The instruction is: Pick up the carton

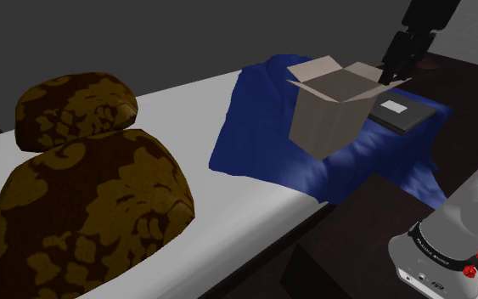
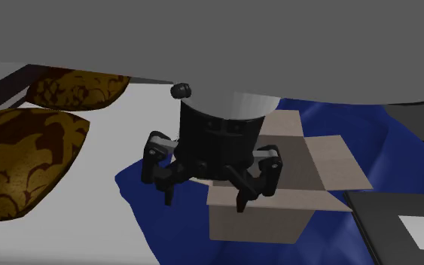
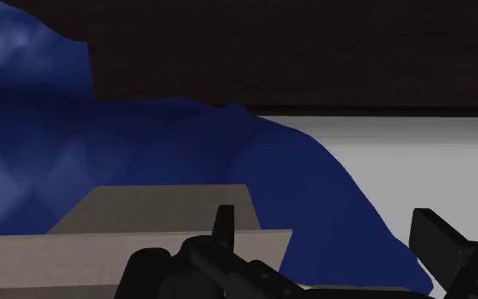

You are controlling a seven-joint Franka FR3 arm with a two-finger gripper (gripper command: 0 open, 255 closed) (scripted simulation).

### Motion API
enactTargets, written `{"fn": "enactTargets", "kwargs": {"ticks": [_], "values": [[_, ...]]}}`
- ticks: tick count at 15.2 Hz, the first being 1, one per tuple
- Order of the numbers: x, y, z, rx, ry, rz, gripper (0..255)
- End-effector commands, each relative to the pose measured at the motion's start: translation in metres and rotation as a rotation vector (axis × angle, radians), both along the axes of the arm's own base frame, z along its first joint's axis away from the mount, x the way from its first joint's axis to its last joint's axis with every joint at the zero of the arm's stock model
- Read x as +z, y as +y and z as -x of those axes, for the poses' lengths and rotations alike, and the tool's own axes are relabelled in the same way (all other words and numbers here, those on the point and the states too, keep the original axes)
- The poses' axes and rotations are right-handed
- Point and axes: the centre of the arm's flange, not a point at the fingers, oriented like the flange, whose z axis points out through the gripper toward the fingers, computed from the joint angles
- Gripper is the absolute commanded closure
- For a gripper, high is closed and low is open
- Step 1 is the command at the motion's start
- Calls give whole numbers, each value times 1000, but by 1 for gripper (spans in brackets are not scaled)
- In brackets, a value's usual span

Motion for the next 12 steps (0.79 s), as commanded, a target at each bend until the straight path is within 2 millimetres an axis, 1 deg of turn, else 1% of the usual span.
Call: {"fn": "enactTargets", "kwargs": {"ticks": [1, 5, 10, 11, 12], "values": [[0, 0, 0, 0, 0, 0, 0], [-32, 1, -41, 294, -18, 57, 0], [-71, 16, -91, 661, -41, 129, 0], [-78, 20, -99, 718, -45, 140, 0], [-83, 20, -99, 718, -45, 140, 0]]}}
